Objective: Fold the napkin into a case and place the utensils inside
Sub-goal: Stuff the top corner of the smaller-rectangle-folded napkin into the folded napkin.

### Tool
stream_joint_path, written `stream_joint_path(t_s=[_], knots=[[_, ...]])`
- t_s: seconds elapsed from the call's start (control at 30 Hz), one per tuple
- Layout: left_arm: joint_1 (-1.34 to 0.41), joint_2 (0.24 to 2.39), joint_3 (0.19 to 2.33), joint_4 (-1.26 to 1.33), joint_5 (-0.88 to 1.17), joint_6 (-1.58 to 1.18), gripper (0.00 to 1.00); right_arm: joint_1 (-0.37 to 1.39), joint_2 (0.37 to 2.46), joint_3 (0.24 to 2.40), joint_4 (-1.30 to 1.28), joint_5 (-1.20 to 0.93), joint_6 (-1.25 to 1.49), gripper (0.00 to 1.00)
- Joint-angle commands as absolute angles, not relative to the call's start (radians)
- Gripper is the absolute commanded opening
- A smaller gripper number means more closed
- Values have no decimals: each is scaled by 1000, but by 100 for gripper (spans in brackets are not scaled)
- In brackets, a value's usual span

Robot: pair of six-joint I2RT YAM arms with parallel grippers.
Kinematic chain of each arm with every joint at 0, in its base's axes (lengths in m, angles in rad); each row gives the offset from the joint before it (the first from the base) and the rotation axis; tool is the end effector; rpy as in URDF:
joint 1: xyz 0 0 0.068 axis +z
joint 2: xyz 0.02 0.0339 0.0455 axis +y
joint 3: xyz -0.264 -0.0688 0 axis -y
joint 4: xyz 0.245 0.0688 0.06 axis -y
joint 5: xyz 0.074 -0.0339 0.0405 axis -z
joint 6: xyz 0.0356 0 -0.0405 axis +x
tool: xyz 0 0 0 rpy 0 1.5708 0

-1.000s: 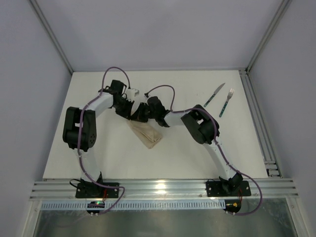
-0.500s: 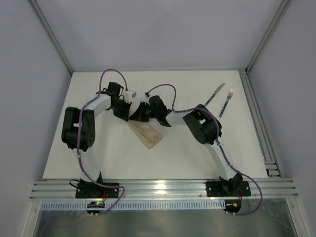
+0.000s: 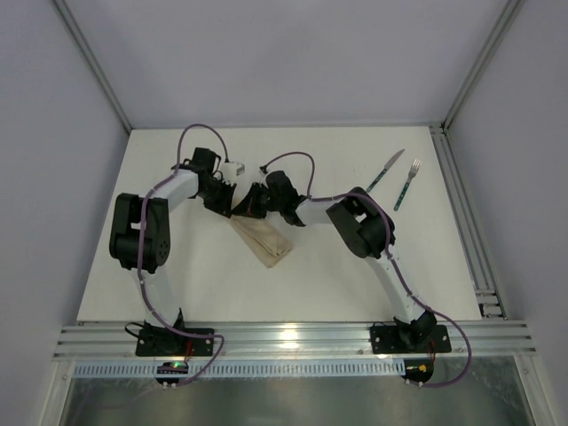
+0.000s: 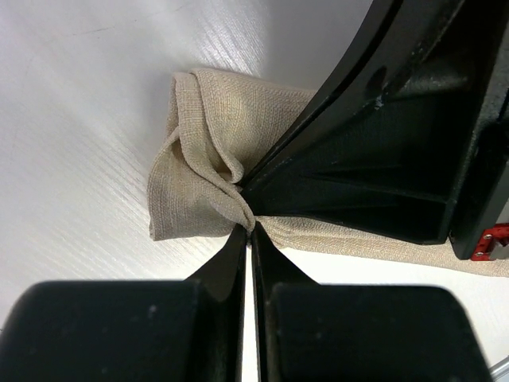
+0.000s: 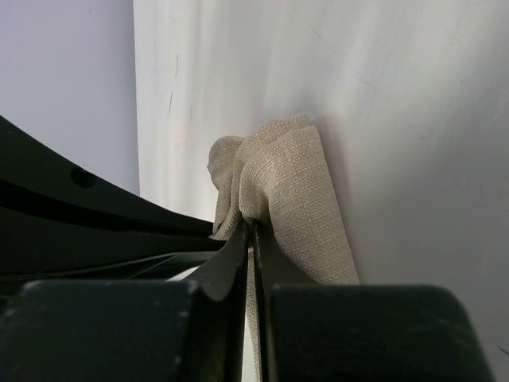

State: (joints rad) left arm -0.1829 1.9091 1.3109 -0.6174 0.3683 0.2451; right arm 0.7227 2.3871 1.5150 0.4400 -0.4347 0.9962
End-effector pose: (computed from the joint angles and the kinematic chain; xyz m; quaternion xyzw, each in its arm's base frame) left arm 0.3725 -0.0819 0.1736 0.2371 0.9387 -0.1747 0.1792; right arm 0.3744 0.3502 0.1008 -0.0030 0.8306 0.5173 0.2061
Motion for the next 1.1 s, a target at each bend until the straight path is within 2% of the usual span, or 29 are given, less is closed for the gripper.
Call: stream_joint_path(t_s=[0.0, 0.33, 0.47, 0.8, 0.87, 0.93, 1.07], knots=[[-189, 1852, 1330, -598, 448, 247, 0, 733, 2416, 1558, 448, -437, 1029, 4], [-170, 1801, 1361, -632, 416, 242, 0, 733, 2431, 1542, 457, -408, 1065, 4], [-170, 1813, 1368, -638, 345, 236, 18, 733, 2430, 1529, 469, -408, 1074, 4], [-182, 1862, 1397, -620, 242, 244, 32, 733, 2427, 1528, 488, -416, 1072, 4], [-198, 1864, 1396, -626, 244, 253, 31, 733, 2427, 1528, 489, -419, 1069, 4], [-202, 1870, 1396, -633, 253, 253, 24, 733, 2424, 1529, 489, -419, 1066, 4], [-203, 1881, 1411, -684, 279, 253, 26, 733, 2416, 1525, 491, -420, 1065, 4]])
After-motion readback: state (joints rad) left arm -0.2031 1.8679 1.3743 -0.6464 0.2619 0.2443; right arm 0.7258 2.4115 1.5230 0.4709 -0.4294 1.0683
